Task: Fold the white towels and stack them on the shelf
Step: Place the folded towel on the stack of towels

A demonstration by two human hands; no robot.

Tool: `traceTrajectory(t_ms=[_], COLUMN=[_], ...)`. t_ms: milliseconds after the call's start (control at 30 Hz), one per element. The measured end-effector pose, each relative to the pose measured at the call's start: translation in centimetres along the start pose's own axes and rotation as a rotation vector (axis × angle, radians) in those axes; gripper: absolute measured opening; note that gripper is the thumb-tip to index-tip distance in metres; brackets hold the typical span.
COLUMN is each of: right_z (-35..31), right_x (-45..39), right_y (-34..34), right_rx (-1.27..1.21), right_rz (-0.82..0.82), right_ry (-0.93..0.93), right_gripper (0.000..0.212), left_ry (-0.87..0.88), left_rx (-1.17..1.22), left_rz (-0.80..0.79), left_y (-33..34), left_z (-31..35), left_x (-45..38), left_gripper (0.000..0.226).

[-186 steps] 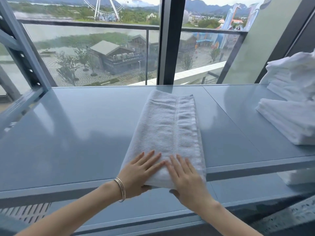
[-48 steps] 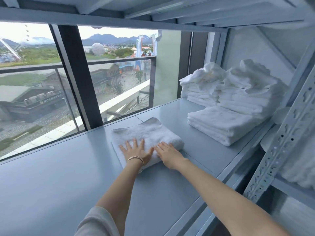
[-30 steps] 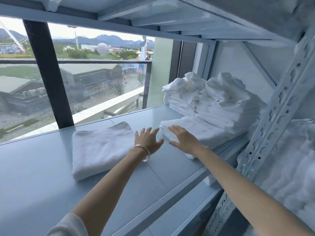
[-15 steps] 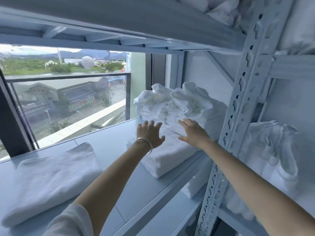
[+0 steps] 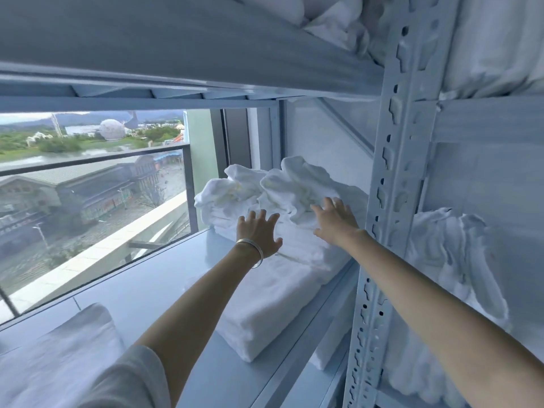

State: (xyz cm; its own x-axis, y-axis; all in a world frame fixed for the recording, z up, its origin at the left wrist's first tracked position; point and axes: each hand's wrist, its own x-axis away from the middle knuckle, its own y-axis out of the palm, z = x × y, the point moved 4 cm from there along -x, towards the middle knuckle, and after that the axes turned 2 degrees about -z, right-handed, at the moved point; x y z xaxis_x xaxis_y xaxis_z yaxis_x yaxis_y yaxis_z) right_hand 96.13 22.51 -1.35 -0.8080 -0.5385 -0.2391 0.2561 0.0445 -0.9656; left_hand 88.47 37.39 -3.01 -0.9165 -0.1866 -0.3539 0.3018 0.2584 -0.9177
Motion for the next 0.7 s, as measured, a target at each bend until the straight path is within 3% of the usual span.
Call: traceTrajectory(t_ms=[300, 533, 700], right_z=[2.1, 1.9, 2.2], right_x=[-6.6, -9.5, -11.5], right_y=[0.6, 1.8, 2.5], right_rx=[0.001, -0.055, -0.139], right_rz=[-0.066, -0.179, -0.146], right_ry=[0.048, 0.059, 0.102], right_gripper=[0.047, 0.101, 0.104], left_ry=[-0.019, -0.013, 0.014], left_rx=[0.019, 0.034, 0.008], left_rz=[0.031, 0.001, 0.05], left_y=[0.0, 1.7, 1.6], left_z=[0.8, 1.2, 1.8], left_x=[-7.2, -10.8, -13.0], left_gripper=[0.073, 0.078, 0.082])
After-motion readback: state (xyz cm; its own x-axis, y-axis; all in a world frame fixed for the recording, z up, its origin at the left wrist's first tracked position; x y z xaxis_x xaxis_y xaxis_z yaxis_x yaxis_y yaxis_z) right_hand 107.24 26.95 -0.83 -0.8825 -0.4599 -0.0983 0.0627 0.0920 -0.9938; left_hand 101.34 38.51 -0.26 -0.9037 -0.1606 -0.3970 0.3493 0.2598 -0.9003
